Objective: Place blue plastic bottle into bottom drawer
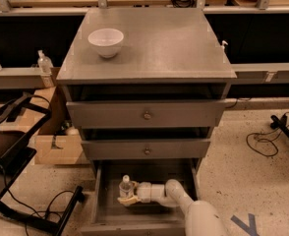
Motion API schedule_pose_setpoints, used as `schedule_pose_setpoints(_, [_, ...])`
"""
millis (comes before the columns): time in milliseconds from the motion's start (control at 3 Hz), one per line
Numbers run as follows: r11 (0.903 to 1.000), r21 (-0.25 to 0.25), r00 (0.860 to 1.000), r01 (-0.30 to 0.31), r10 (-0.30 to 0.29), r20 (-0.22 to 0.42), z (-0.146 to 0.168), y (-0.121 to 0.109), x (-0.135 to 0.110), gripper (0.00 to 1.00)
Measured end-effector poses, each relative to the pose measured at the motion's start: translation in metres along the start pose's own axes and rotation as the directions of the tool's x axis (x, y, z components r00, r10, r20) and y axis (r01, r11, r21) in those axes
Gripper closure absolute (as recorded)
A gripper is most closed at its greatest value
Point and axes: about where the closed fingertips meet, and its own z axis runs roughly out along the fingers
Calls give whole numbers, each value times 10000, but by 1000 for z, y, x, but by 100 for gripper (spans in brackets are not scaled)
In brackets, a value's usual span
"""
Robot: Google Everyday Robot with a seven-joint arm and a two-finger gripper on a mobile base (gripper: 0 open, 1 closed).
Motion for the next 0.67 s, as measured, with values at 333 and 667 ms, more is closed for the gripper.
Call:
schedule_pose_setpoints(333, [10000, -25, 10000, -7, 7, 12, 2, 1, 0, 51])
schedule_pose_setpoints(667, [10000, -62, 10000, -18, 18, 24, 4, 2, 0, 28])
